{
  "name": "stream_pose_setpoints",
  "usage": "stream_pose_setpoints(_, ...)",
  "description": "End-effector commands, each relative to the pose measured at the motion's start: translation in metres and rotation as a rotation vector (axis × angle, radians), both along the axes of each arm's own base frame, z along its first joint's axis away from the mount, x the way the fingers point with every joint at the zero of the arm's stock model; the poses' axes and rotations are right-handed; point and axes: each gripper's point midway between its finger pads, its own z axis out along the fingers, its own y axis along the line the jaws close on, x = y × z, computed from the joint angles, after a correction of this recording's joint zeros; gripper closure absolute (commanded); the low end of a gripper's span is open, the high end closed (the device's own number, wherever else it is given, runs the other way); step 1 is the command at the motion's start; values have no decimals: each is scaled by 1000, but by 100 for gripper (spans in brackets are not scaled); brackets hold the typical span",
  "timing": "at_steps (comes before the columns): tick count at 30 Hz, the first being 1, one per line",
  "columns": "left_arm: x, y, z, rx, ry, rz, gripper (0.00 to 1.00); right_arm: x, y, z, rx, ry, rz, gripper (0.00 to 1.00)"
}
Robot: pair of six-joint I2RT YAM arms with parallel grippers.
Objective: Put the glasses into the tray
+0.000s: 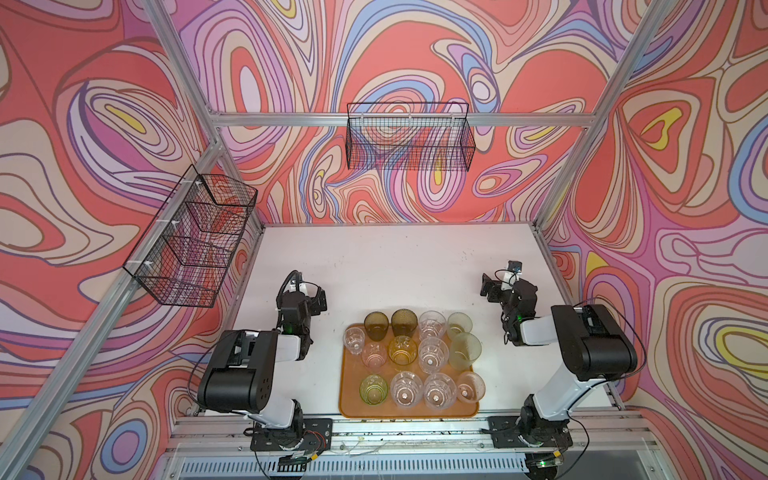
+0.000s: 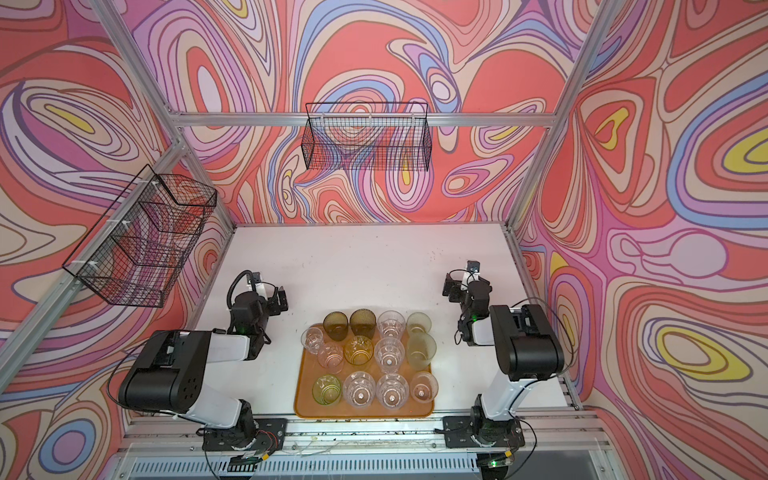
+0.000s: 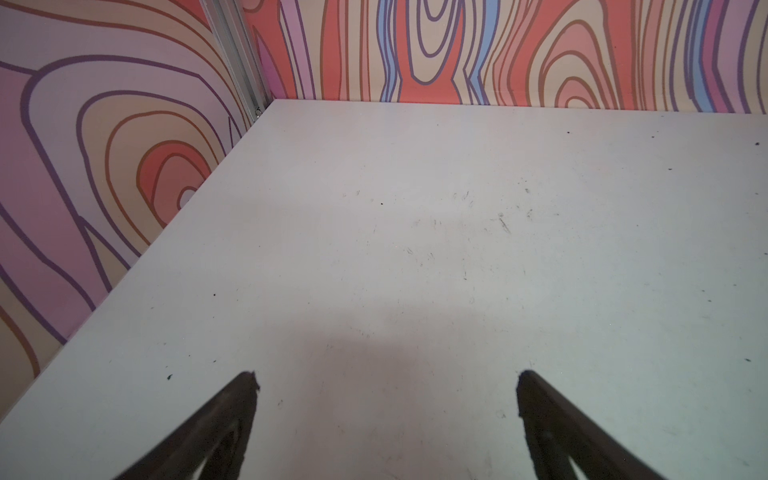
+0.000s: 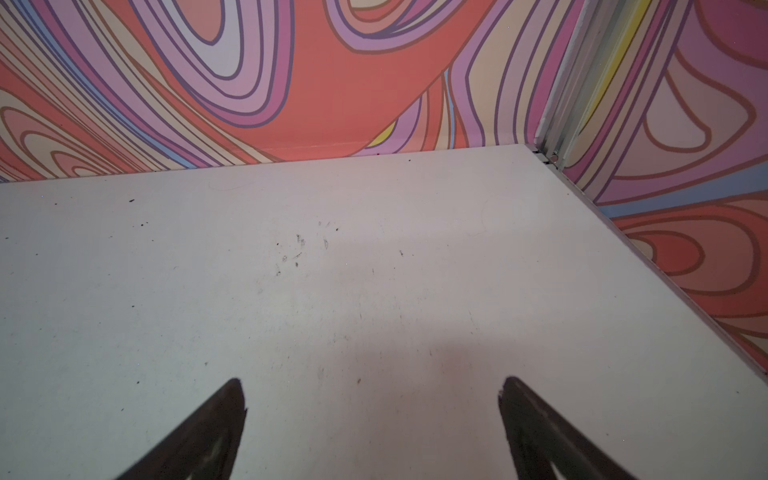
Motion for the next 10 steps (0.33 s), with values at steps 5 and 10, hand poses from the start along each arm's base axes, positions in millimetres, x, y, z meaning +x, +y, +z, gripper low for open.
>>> stream_pose_setpoints(5,2,-2,2,13,-9,-15,0,-1,2,-6,-10,26,13,2)
stream_pose_setpoints(10,2,-2,2,13,-8,-16,0,-2,3,-6,-6,24,18,2)
